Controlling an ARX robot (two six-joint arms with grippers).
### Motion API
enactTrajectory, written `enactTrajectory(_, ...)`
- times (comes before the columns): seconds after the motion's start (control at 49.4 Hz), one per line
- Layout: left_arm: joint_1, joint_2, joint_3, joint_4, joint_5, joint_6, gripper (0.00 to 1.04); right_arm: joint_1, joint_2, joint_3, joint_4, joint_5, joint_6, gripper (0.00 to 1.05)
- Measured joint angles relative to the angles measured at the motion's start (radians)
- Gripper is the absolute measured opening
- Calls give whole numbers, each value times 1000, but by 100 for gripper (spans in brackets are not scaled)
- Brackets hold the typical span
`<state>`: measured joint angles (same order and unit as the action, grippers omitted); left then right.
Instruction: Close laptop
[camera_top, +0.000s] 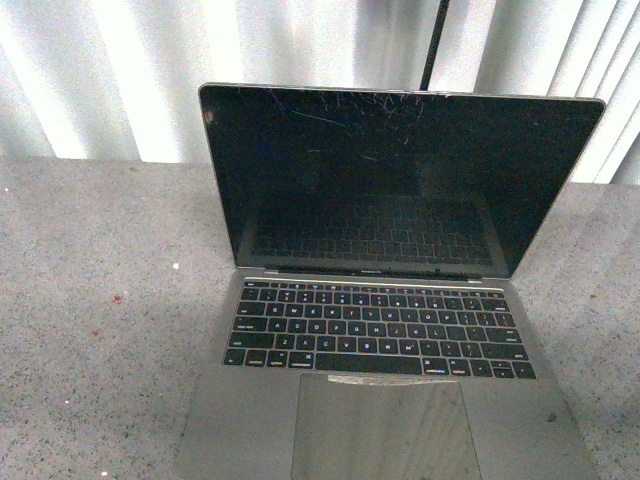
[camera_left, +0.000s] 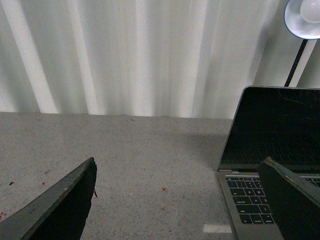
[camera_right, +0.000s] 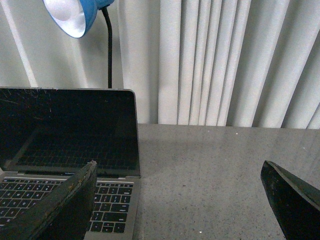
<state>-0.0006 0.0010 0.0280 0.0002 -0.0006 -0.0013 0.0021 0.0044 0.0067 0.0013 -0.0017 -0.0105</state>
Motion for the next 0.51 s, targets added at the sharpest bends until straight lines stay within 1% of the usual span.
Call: enactTrajectory(0.506,0,0,0,0,0,0,98,0,0,0,0,0,0,97)
